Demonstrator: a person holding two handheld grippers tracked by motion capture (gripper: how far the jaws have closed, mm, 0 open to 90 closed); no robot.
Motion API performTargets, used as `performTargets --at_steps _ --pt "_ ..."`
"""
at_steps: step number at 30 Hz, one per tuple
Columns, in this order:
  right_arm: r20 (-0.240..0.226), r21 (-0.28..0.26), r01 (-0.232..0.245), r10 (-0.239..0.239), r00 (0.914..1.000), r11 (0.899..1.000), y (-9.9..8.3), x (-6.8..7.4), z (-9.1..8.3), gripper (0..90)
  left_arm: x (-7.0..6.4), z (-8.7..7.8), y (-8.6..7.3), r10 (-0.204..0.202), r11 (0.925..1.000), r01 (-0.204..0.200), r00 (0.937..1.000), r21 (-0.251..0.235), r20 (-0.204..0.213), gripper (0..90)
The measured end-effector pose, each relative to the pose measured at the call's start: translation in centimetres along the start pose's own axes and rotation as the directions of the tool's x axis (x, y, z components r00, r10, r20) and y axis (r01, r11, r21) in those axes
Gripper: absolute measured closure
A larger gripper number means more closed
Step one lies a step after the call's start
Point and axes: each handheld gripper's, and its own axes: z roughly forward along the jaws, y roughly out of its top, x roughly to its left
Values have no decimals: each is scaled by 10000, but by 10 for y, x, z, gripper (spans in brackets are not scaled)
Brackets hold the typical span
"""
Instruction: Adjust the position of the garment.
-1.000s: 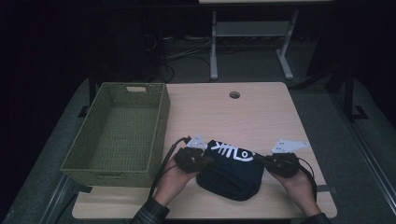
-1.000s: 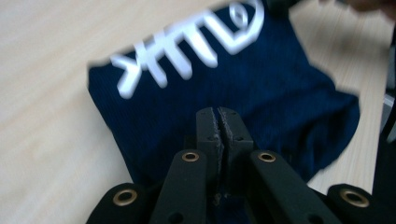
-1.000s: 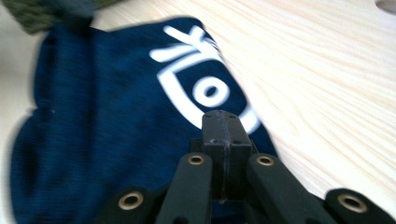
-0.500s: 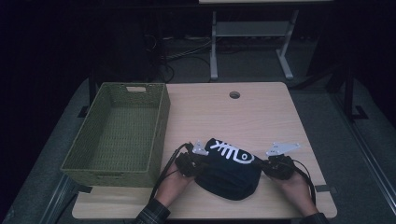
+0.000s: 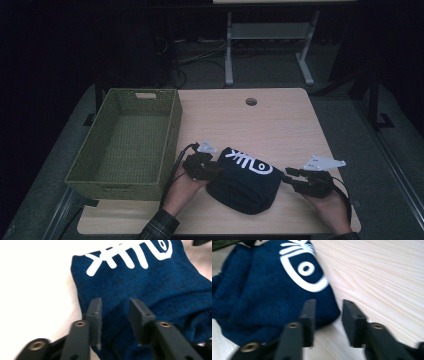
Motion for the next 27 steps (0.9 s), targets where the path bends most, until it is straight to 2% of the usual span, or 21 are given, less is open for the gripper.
performTargets --at_steps 3,7,11,13,18,27 --pt "384 64 -123 120 9992 9999 -10 -4 -7 482 6 1 4 -115 9999 115 9999 -84 -52 541" --pt "606 393 -366 342 9976 9986 -25 -10 -8 323 12 7 6 -422 9989 422 9991 -182 40 391" --pt "778 871 -771 704 9945 9932 -35 -15 0 182 16 19 5 -540 9984 539 9985 157 50 252" --pt "897 998 -747 658 9938 9922 -36 -16 4 138 17 23 5 -611 9979 608 9981 233 123 216" --pt "1047 1001 -674 569 9929 9927 -38 -17 11 97 20 30 2 -708 9971 702 9973 309 183 177" --pt "1198 1096 -562 429 9919 9924 -37 -18 13 94 17 42 -2 -318 9973 311 9995 666 93 152"
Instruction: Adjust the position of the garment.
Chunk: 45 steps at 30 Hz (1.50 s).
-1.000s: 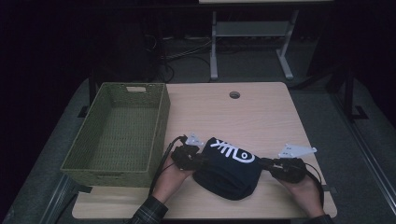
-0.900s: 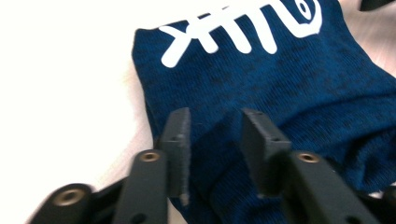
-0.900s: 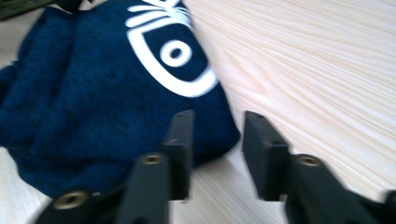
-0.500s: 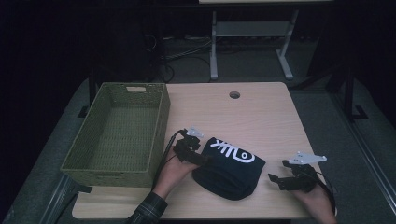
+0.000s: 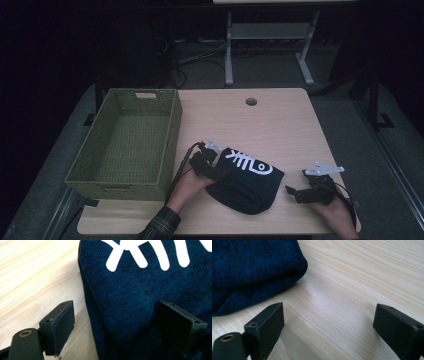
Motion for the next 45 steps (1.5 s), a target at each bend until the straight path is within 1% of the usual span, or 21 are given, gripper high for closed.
performTargets --at_steps 2,6,8,10,11,12,14,16,18,20,21,25,28,30,31,32,33,35,39,42,45 --pt "2 3 1 -1 10000 10000 0 0 0 94 -1 2 0 39 10000 -39 10000 68 -31 152" --pt "-2 2 4 -4 10000 10000 0 0 0 94 -2 5 -1 -30 9997 31 10000 231 -47 152" --pt "-2 4 0 0 10000 10000 0 0 0 94 -2 5 -2 -90 9999 90 10000 144 -21 151" --pt "-2 8 -6 6 10000 10000 0 0 0 94 -2 5 -3 -20 9999 21 10000 166 -52 154" --pt "-3 6 -4 4 10000 10000 0 0 0 94 -3 4 -3 21 9999 -22 10000 149 96 172" --pt "-4 8 -4 4 10000 10000 0 0 0 94 -3 3 -2 29 9999 -33 9997 153 259 239" --pt "-4 9 -6 6 10000 10000 0 0 0 95 -4 4 -3 59 9999 -63 9995 118 315 277" --pt "-6 6 -6 6 10000 10000 0 0 0 97 -4 3 -3 314 9994 -319 9990 162 321 316" --pt "-1 1 -7 7 10000 10000 0 0 0 98 -5 4 -3 385 9992 -389 9983 100 435 355" --pt "-2 0 -4 4 10000 10000 0 0 0 99 -6 3 -2 414 9990 -421 9979 132 500 410" --pt "-2 2 -5 5 10000 10000 0 0 0 99 -6 3 -2 459 9988 -469 9976 170 522 423" --pt "-2 4 -7 7 10000 10000 0 0 0 98 -6 4 -2 264 9995 -274 9972 129 705 489" --pt "2 5 -9 9 10000 10000 0 0 0 98 -6 3 -1 238 9993 -261 9960 261 856 547" --pt "2 6 -7 7 10000 10000 0 0 0 98 -6 3 0 112 9994 -143 9951 308 981 583" --pt "2 6 -13 13 10000 10000 0 0 0 98 -4 3 0 211 9989 -253 9947 407 1005 599" --pt "1 6 -9 8 10000 10000 0 0 0 98 -4 3 0 107 9989 -155 9941 442 1075 609" --pt "2 7 -10 10 10000 10000 0 0 0 98 -3 3 1 94 9989 -145 9938 453 1112 621" --pt "3 8 -8 8 10000 10000 0 0 0 98 -3 4 1 -160 9990 109 9924 426 1223 640" --pt "5 9 -16 16 10000 10000 0 0 0 98 4 4 1 -639 9972 567 9853 493 1585 670" --pt "2 9 -12 12 10000 10000 0 0 0 97 4 3 2 -638 9972 568 9850 479 1602 675" --pt "3 8 -6 6 10000 10000 0 0 0 97 2 -1 4 -499 9979 435 9881 471 1456 678"
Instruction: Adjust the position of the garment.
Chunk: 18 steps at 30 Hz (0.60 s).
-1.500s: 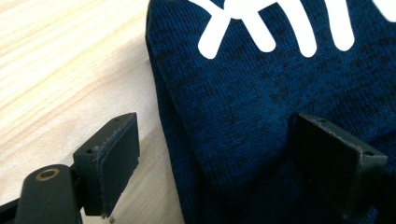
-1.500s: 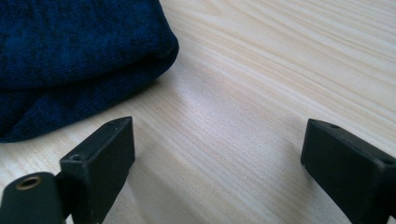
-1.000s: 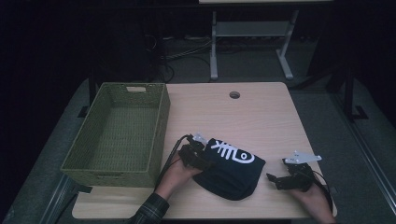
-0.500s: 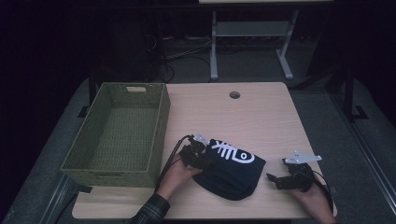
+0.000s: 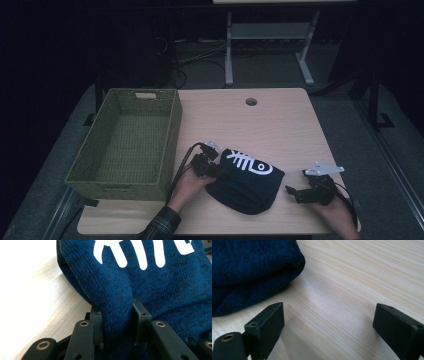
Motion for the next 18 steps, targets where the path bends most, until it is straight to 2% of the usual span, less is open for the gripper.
performTargets --at_steps 4,18 --pt "0 -2 0 0 10000 10000 0 0 0 97 -4 -5 3 -124 9997 123 9999 -195 -64 678" --pt "1 24 -49 49 10000 10000 0 0 0 97 -16 -34 12 4 9979 -8 10000 -644 -66 676"
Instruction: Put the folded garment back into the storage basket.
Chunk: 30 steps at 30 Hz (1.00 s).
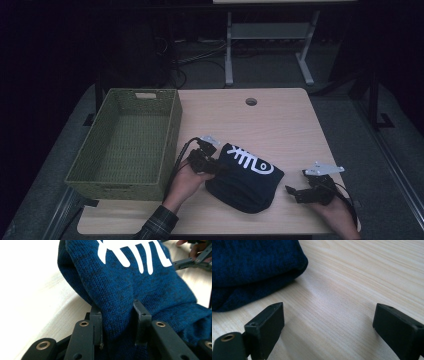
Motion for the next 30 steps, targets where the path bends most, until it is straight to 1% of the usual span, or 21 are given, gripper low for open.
performTargets --at_steps 4,7,10,15,17,19,21,24,30 --pt "-3 -11 18 -18 10000 10000 0 0 0 97 -1 -11 4 -62 9999 62 10000 -115 35 673" --pt "-1 -7 8 -8 10000 10000 0 0 0 97 -1 -18 8 -32 10000 32 10000 -85 20 673" --pt "-3 -7 9 -9 10000 10000 0 0 0 97 -2 -25 10 -66 9999 67 9999 -94 108 673" --pt "-10 8 -23 23 10000 10000 0 0 0 97 -5 -39 17 37 9999 -34 9997 -134 232 672" --pt "-9 -2 -3 3 10000 10000 0 0 0 97 -6 -45 20 139 9999 -136 9995 -92 288 672" --pt "-3 -11 10 -10 10000 10000 0 0 0 97 -7 -51 23 247 9997 -246 9995 -76 219 672" --pt "-5 -10 26 -26 10000 10000 0 0 0 97 -8 -56 26 239 9997 -236 9994 -117 255 672" --pt "-19 -14 13 -13 10000 10000 0 0 0 97 -9 -63 31 356 9994 -354 9990 -60 281 673" --pt "-24 -9 -5 5 10000 10000 0 0 0 97 -15 -78 40 731 9973 -732 9972 58 152 673"
